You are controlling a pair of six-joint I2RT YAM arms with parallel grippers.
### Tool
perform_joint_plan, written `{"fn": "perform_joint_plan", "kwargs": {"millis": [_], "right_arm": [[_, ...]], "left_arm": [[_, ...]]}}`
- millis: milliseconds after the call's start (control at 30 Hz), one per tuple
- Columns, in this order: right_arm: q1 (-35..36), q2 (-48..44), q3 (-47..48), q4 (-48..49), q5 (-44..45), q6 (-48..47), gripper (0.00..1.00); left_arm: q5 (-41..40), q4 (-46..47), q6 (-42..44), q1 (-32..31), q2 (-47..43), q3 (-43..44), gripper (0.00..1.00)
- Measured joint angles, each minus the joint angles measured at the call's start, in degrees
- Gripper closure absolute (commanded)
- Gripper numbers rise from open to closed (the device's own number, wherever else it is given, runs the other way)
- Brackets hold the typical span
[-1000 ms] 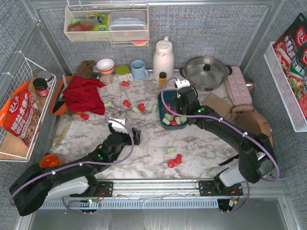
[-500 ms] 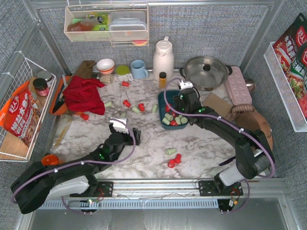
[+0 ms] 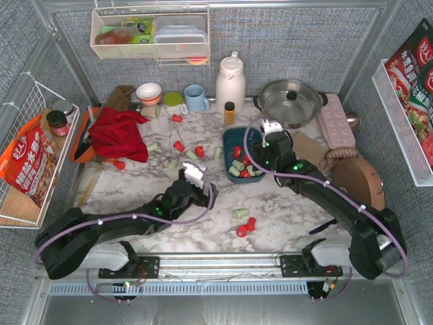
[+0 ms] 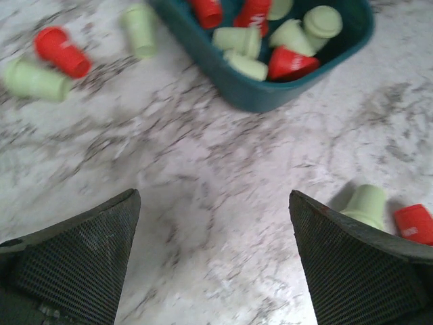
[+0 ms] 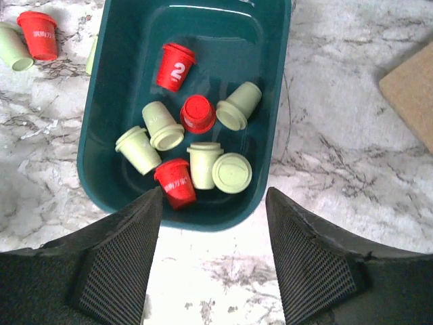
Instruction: Mix the coffee capsules in the storage basket
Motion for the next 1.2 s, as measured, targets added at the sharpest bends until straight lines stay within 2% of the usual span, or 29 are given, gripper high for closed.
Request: {"fn": "perform_joint_plan", "kwargs": {"millis": [300, 533, 633, 967, 1200], "right_arm": [[0.0, -11.0, -3.7, -3.7, 0.3, 2.3, 0.34], [0.0, -13.2, -4.7, -4.0, 0.3, 2.3, 0.34], [0.0, -13.1, -5.2, -3.9, -0.3, 2.6, 0.34], [-0.1, -14.5, -7.3, -3.6, -1.6, 3.5, 0.34], [-0.1, -15.3, -8.0, -3.6, -1.6, 3.5, 0.34]], "left_arm": [[7.9, -5.1, 5.6, -4.6, 13.0, 15.4, 0.01], [13.7, -13.6, 9.7, -7.6, 21.6, 24.8, 0.13], [15.8, -16.9, 10.8, -8.3, 23.7, 26.5, 0.21], [19.6, -22.8, 11.4, -9.0, 27.6, 29.9, 0.26], [21.4, -25.2, 11.4, -9.8, 29.9, 30.7, 0.34]]}}
